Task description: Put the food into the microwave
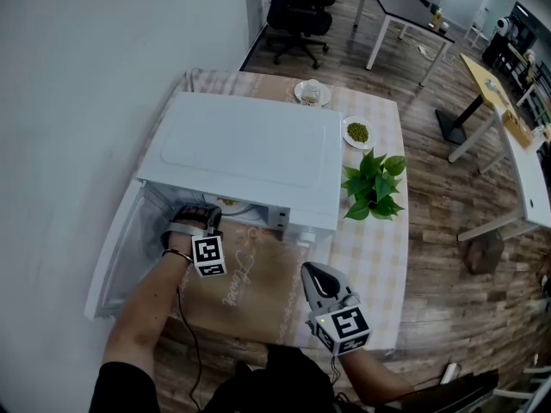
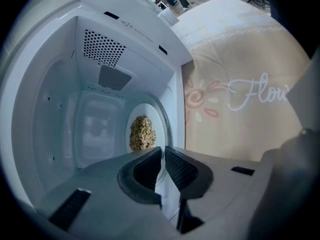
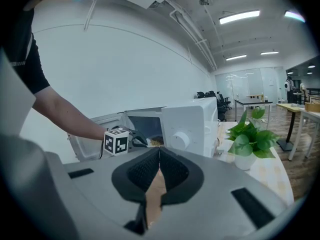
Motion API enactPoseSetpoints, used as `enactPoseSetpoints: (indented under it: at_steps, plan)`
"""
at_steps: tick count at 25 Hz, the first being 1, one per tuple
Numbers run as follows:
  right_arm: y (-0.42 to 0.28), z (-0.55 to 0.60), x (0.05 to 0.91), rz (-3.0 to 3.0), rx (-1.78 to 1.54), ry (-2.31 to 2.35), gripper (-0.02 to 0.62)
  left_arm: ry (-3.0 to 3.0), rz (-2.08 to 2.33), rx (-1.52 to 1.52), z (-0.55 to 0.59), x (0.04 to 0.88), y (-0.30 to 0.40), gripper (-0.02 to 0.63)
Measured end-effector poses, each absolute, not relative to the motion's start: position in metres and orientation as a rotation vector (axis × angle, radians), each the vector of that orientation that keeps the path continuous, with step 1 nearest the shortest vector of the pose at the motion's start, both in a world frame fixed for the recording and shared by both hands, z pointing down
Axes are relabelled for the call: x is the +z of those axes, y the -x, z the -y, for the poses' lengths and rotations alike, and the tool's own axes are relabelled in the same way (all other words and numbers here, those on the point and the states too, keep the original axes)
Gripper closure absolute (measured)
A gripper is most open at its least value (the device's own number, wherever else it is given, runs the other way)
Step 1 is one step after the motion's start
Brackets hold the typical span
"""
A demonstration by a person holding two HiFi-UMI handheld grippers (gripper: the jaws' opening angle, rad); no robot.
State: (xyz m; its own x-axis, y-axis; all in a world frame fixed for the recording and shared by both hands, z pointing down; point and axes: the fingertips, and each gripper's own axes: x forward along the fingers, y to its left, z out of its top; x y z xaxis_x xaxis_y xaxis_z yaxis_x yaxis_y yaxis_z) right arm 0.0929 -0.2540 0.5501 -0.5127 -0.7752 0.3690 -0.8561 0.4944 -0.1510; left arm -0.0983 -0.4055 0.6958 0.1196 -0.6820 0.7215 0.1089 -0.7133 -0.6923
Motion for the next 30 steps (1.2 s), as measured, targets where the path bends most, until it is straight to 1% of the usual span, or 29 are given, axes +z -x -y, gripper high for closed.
enactPoseSetpoints:
  at_steps: [11, 19, 25, 30]
  plan:
    - [-0.093, 0.253, 0.55, 2.503, 0.469, -1.376, 0.586, 1.781, -0.609, -1.656, 0.412, 0.693, 0.099, 0.571]
    - [-0.084, 0.256, 0.538, 2.558, 0.447, -1.343, 0.586, 1.856, -0.762, -1.59, 0.396, 0.665, 0.105, 0.571]
    - [-0.067, 0.254, 0.52, 2.627, 0.409, -1.279, 0.586, 1.988, -0.905, -1.464, 0.351, 0.633, 0.105, 0.571]
    - [-0.049, 0.244, 0.497, 2.66, 0.377, -1.243, 0.586, 2.149, -1.131, -1.327, 0.315, 0.599, 0.114, 0.577]
